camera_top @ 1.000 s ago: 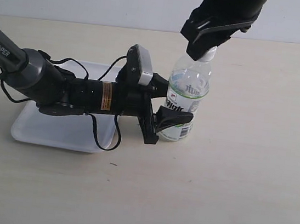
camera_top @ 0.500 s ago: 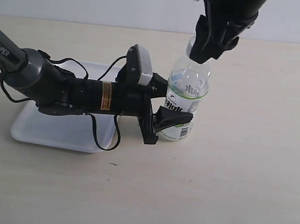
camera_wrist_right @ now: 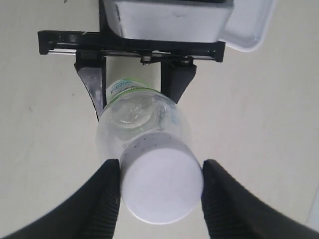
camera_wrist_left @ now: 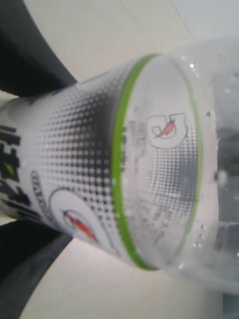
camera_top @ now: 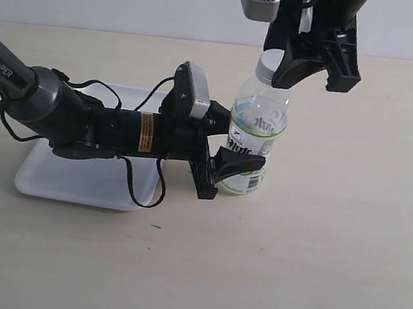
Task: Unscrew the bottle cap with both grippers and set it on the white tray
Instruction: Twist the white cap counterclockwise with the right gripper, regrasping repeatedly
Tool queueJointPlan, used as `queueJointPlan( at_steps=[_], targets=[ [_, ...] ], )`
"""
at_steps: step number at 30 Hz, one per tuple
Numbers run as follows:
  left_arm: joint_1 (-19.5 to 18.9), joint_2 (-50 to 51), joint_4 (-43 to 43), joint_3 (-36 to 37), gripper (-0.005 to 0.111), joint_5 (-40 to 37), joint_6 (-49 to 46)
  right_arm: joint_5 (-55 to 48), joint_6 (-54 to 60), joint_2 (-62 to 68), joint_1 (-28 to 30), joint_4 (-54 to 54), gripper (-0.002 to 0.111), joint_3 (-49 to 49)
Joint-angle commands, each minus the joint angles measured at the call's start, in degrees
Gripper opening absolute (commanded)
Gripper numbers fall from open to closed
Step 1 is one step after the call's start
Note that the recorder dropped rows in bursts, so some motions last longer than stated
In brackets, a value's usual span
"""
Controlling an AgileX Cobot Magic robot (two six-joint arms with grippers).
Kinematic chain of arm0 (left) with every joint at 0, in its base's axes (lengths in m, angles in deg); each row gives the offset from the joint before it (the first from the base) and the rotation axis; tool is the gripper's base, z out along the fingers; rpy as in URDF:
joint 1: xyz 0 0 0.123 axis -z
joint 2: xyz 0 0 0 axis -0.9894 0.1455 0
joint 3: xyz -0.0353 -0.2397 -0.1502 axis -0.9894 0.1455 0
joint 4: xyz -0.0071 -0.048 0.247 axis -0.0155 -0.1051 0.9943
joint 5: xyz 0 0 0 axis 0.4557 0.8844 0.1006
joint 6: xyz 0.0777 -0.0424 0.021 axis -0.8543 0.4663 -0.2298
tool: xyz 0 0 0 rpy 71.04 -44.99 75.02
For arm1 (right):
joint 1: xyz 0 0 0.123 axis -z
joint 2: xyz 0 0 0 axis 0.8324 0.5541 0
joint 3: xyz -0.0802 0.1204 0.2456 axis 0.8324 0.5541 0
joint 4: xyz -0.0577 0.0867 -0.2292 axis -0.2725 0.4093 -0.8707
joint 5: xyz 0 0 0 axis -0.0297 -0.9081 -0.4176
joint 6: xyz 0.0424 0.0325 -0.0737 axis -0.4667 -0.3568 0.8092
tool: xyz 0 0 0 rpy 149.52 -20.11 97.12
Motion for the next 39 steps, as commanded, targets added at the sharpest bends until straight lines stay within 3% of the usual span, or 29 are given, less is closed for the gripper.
queueJointPlan(
  at_steps=[1,13,18,22,23,25,26,28,32,36,39],
  targets=[
    [-0.11,-0.27,1.4,0.41,0.0,-2.33,-0.07,0.41,11.2,-0.05,-0.14,-1.09,0.0,-0.26],
    [-0.11,-0.27,1.4,0.41,0.0,-2.33,-0.07,0.41,35.32,-0.16,-0.14,2.89,0.0,-0.26],
    [-0.11,-0.27,1.4,0.41,0.0,-2.33,-0.07,0.41,35.46,-0.16,-0.14,3.44,0.002,-0.26],
    [-0.11,-0.27,1.4,0.41,0.0,-2.33,-0.07,0.41,31.76,-0.16,-0.14,3.44,0.018,-0.26],
    [-0.11,-0.27,1.4,0.41,0.0,-2.33,-0.07,0.41,30.91,-0.16,-0.14,3.44,0.025,-0.26],
    [-0.11,-0.27,1.4,0.41,0.0,-2.33,-0.07,0.41,30.07,-0.16,-0.14,3.44,0.049,-0.26],
    [-0.11,-0.27,1.4,0.41,0.0,-2.33,-0.07,0.41,27.0,-0.28,-0.14,3.44,0.066,-0.26],
    [-0.11,-0.27,1.4,0.41,0.0,-2.33,-0.07,0.41,17.15,-0.82,-0.14,3.44,0.079,-0.26],
    [-0.11,-0.27,1.4,0.41,0.0,-2.16,-0.07,0.41,-3.34,-2.36,-0.14,3.44,0.079,-0.26],
    [-0.11,-0.27,1.4,0.41,0.0,-2.4,-0.07,0.41,-34.92,-2.95,-0.14,3.72,0.079,-0.26],
    [-0.11,-0.27,1.4,0.41,0.0,-2.4,-0.07,0.41,-47.76,-2.84,-0.14,3.72,0.079,-0.26]
  ],
)
